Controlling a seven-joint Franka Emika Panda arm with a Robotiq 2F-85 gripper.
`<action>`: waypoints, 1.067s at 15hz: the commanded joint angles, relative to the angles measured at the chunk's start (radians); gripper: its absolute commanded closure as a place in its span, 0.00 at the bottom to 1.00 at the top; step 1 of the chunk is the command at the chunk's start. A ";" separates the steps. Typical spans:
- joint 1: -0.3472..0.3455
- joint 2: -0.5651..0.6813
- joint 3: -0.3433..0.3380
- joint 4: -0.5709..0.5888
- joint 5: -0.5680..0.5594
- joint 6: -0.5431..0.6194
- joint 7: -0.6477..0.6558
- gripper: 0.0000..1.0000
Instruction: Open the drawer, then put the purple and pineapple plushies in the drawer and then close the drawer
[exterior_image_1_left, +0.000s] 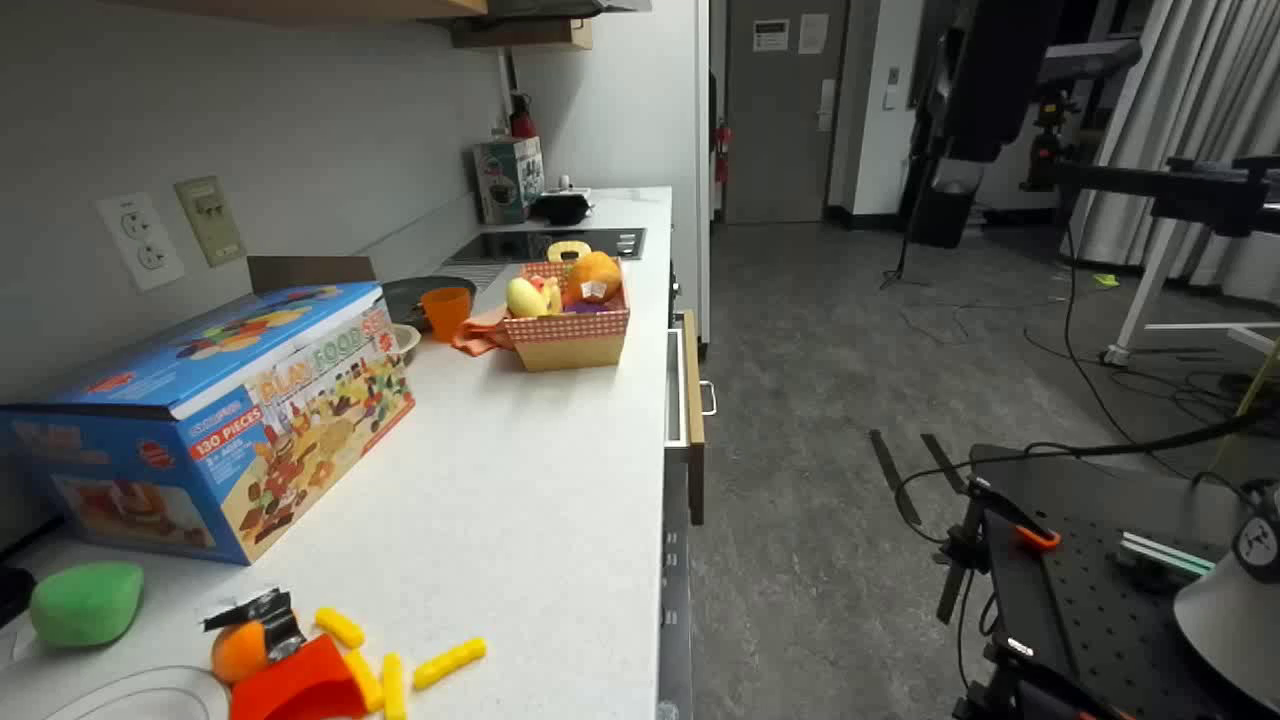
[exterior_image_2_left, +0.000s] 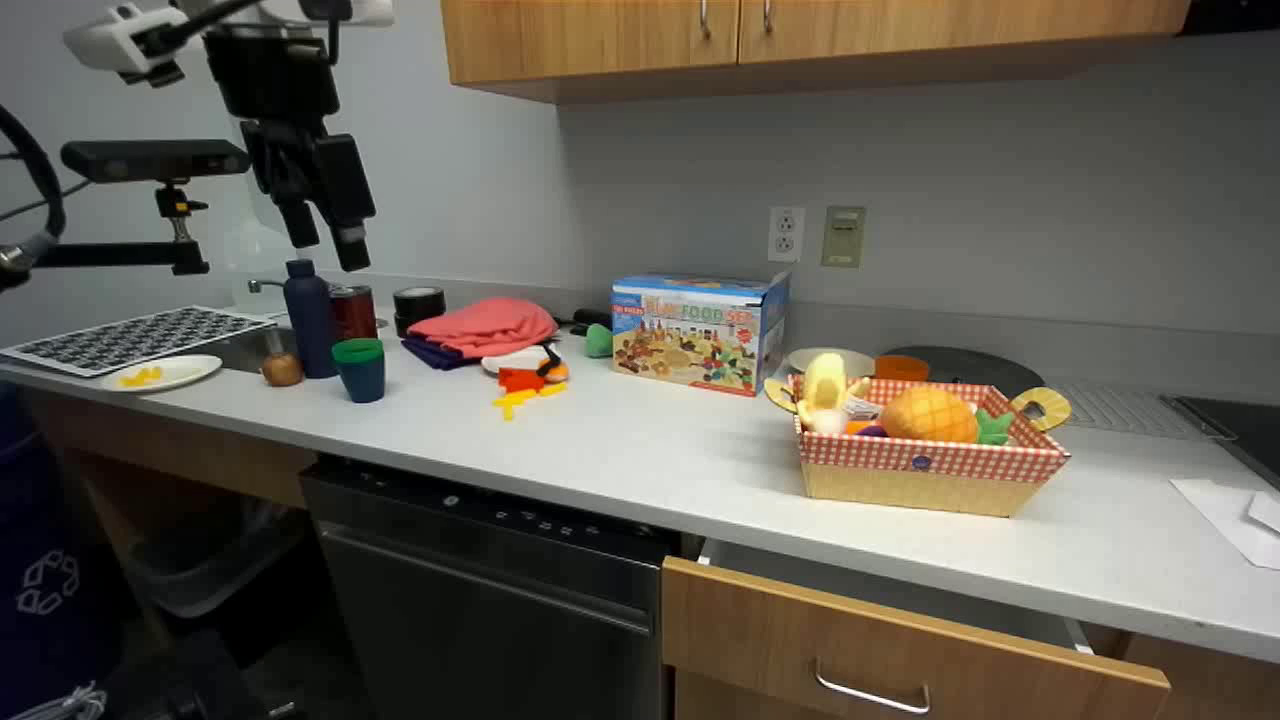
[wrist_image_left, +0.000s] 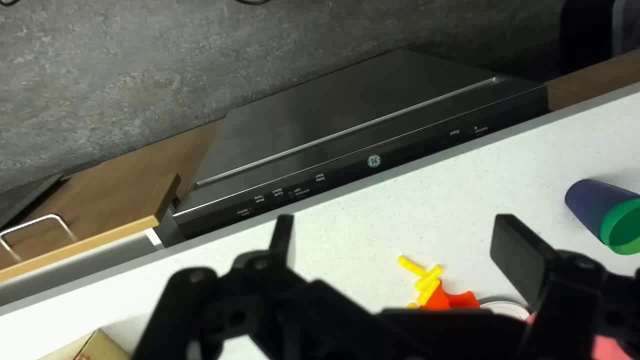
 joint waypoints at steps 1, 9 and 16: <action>-0.005 0.002 0.004 0.003 0.002 -0.004 -0.003 0.00; -0.005 0.002 0.003 0.003 0.002 -0.004 -0.003 0.00; -0.082 0.047 -0.058 0.035 -0.071 -0.048 -0.021 0.00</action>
